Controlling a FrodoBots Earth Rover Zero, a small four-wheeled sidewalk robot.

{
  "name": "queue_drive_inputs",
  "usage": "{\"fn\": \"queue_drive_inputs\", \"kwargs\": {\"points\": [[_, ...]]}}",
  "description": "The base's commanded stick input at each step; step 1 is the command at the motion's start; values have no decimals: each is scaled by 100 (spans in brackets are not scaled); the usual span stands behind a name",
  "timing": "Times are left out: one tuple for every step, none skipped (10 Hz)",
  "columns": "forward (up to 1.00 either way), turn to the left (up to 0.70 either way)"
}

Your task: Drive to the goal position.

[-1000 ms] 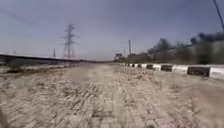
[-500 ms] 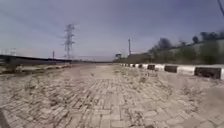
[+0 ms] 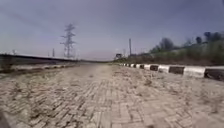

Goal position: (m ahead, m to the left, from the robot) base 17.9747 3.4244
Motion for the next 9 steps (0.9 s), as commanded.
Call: {"fn": "queue_drive_inputs", "kwargs": {"points": [[100,0],[100,0],[100,0],[100,0],[100,0],[100,0],[100,0],[100,0],[100,0]]}}
